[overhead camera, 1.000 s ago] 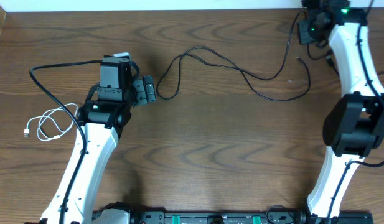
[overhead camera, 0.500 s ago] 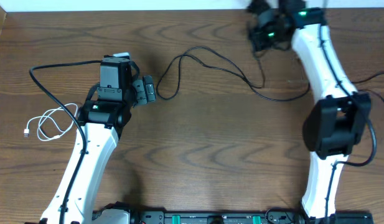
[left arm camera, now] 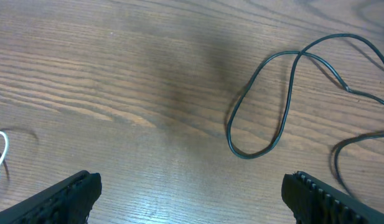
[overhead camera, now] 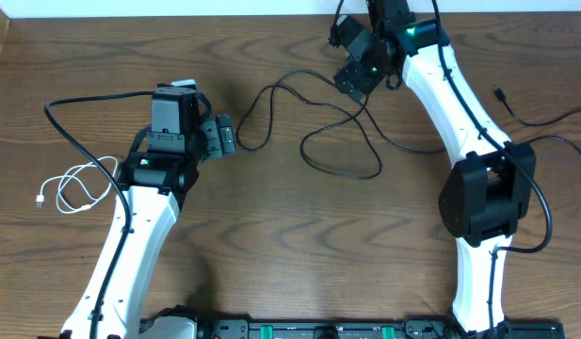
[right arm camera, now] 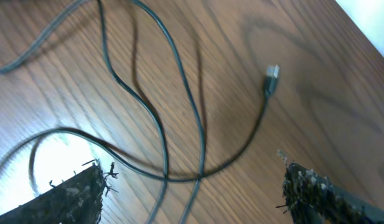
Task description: Untangle cables
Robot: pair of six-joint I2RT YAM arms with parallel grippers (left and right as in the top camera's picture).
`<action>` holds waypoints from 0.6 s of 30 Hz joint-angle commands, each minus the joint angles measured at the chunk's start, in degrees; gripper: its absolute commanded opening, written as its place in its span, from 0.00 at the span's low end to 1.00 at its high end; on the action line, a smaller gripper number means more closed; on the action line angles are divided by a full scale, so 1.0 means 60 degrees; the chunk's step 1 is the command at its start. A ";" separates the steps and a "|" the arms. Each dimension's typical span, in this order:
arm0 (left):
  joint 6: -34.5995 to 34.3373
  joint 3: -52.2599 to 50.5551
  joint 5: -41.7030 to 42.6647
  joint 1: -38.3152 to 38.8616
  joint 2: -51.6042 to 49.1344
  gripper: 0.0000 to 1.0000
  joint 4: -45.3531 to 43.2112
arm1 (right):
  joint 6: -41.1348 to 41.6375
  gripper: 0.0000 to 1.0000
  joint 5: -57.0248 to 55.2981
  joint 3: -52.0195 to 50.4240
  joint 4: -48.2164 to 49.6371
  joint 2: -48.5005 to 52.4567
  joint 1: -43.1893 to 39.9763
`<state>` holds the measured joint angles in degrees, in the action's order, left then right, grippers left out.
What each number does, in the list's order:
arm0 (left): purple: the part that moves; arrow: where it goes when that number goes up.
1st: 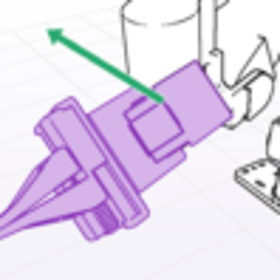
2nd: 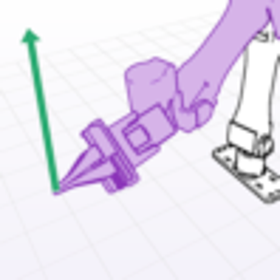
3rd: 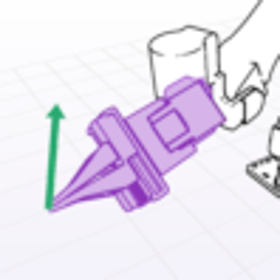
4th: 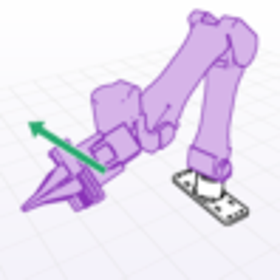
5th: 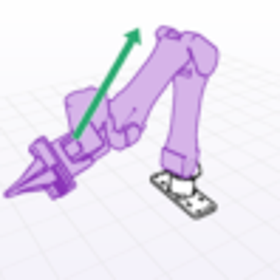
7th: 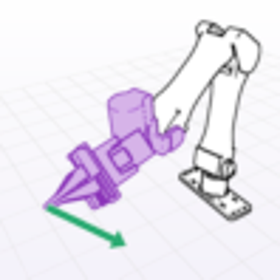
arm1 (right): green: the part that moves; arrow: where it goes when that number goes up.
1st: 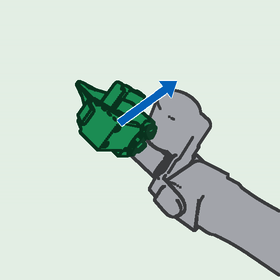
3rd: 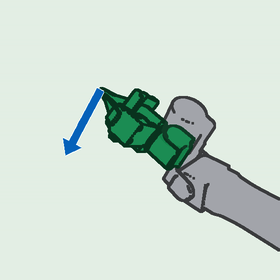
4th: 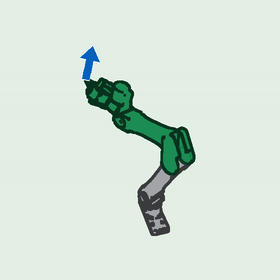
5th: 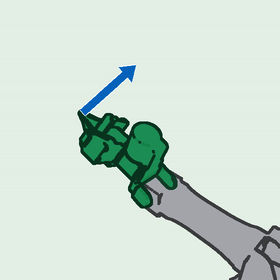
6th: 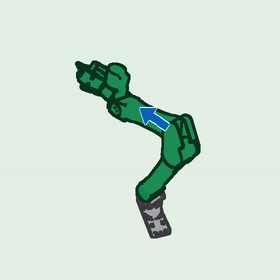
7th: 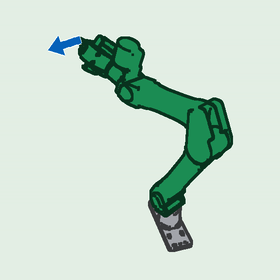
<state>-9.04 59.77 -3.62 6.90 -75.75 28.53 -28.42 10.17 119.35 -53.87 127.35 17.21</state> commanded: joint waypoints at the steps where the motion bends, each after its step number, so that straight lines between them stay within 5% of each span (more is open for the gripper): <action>1: -0.0047 0.0076 -0.0157 -0.0015 0.0029 0.98 0.0025 | 0.0554 0.90 -0.0328 -0.0084 -0.0055 -0.0076 -0.0182; 9: -0.0047 0.0076 -0.0157 -0.0015 0.0029 0.98 0.0025 | 0.0557 0.88 0.2047 -0.0084 -0.1410 -0.0076 0.0058; 14: -0.0047 0.0076 -0.0157 -0.0015 0.0029 0.98 0.0025 | 0.0550 0.99 0.2069 -0.0084 -0.2925 -0.0076 0.0313; 18: -0.0047 0.0076 -0.0157 -0.0015 0.0029 0.98 0.0025 | 0.0546 0.99 0.1475 -0.0091 -0.3716 -0.0076 0.0401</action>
<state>-9.02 59.77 -3.60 6.90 -75.75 28.51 -25.52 20.69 119.09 -74.41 127.35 19.14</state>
